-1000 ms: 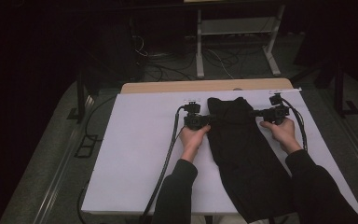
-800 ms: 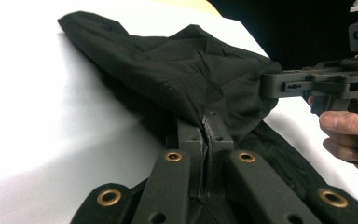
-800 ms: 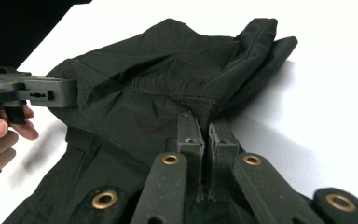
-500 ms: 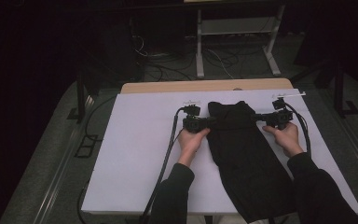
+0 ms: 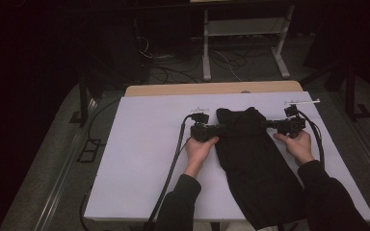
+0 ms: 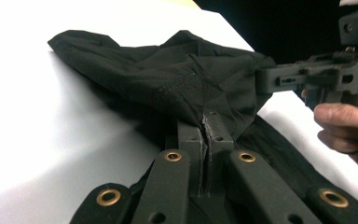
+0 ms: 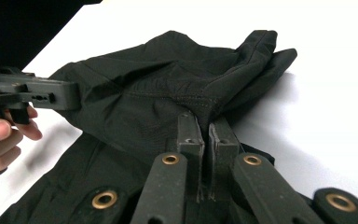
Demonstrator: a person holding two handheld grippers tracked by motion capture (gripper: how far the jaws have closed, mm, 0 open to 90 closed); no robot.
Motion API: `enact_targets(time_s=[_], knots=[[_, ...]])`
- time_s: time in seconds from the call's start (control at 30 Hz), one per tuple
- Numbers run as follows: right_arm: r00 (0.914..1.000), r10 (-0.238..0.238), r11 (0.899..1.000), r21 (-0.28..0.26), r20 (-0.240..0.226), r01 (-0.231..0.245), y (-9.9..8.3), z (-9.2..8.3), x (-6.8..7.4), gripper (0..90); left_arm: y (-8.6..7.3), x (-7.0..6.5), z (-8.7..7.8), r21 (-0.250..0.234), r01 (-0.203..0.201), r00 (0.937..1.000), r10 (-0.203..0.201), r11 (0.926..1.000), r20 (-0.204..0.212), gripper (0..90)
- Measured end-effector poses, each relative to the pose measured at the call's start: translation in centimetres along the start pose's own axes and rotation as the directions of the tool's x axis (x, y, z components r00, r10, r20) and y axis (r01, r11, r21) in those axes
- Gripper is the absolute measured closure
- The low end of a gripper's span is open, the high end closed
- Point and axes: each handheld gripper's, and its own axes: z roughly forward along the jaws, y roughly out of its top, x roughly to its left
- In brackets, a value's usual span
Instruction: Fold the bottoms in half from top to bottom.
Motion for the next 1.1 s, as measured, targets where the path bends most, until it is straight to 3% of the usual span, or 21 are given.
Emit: enact_targets(time_s=[0.4,1.1], knots=[[0.9999,-0.011,1.000,0.009,0.013,0.011,-1.2,-1.0,0.6,84.7,-0.7,-0.7,-0.5,-0.008,-0.012,0.9992,0.012,0.9999,0.039,87.1],[0.9998,-0.018,1.000,0.009,-0.008,0.019,-2.4,-2.5,1.2,84.6,-1.4,-2.6,-1.8,-0.008,-0.099,0.9939,0.099,0.9951,0.049,87.0]])
